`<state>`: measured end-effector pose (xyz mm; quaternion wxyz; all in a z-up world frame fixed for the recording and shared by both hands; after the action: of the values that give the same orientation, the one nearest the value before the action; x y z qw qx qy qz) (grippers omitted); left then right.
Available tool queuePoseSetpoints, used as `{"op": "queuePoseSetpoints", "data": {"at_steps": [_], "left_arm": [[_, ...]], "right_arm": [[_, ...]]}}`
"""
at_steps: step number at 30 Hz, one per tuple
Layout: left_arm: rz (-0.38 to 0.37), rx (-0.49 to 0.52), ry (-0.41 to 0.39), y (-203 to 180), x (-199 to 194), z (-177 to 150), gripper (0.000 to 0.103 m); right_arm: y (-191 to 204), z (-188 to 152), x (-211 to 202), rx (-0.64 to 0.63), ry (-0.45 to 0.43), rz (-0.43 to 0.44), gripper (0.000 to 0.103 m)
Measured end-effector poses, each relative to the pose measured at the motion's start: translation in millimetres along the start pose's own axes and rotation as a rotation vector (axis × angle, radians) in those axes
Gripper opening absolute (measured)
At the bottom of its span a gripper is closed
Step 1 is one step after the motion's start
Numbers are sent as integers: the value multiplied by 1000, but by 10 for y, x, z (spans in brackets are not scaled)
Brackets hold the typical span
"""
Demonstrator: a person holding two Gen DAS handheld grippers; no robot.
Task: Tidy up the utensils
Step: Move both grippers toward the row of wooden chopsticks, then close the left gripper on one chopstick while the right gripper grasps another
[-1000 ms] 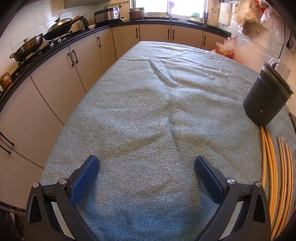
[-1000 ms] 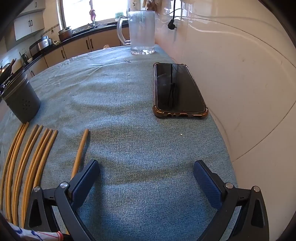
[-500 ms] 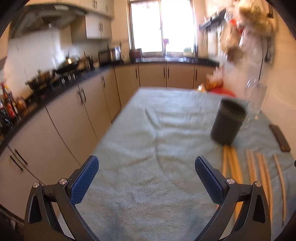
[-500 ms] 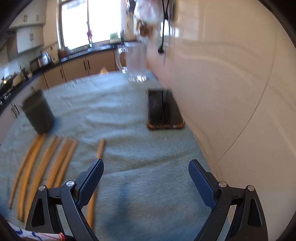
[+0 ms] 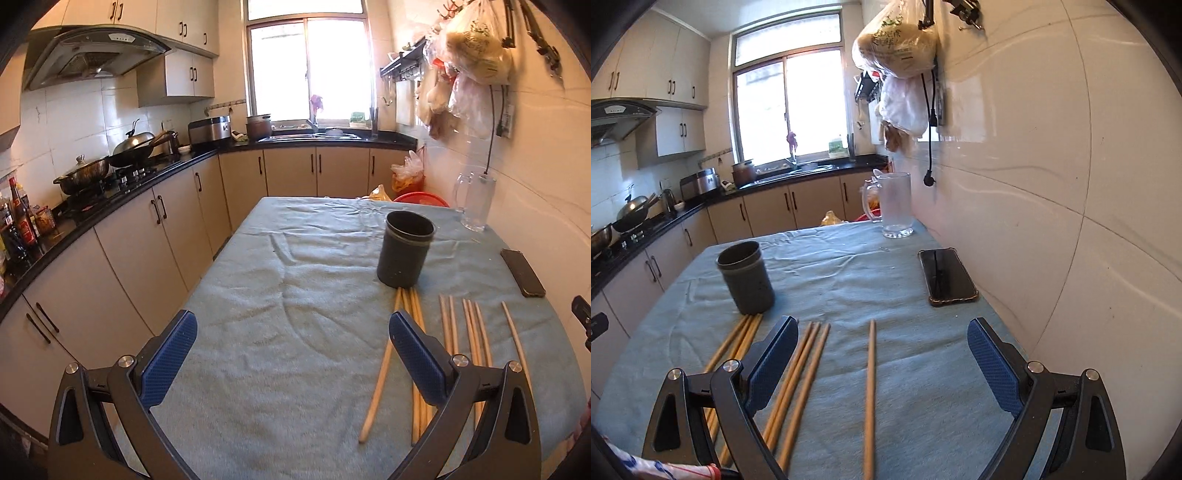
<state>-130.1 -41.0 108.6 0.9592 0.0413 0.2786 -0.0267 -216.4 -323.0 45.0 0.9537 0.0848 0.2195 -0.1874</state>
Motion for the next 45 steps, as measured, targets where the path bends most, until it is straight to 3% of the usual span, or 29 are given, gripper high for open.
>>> {"op": "queuePoseSetpoints", "data": {"at_steps": [6,10,26,33,36,38,40,42,45], "left_arm": [[34,53,-57,-98,-196,-61,103],[29,70,-45,-138,-224,-102,103],[-44,100,118,-236,104,-334,103],[-137,137,208,-199,363,-389,103],[-219,137,273,-257,516,-427,89],[-270,138,323,-332,625,-451,73],[-308,140,364,-430,744,-468,68],[-340,155,378,-548,841,-469,68],[-347,205,406,-721,1025,-481,62]], "right_arm": [[109,8,-171,-23,-18,4,95],[107,-25,-211,-23,-11,10,95],[-106,-243,-110,13,49,-11,95],[-116,-378,77,11,115,0,95],[-91,-446,179,0,156,18,95],[-76,-498,269,-13,190,29,95],[-65,-540,355,-29,223,41,93],[-46,-573,459,-42,262,63,85],[-17,-606,675,-71,327,93,77]]}}
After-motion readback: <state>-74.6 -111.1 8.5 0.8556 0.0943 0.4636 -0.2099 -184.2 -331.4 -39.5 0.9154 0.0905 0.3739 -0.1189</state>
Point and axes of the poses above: each gripper's, at about its wrist camera, not at the fingertips, and x roughly the way its jaws point, y to its left, z to its top, the point moved 4 cm from there along x, roughly the way its jaws point
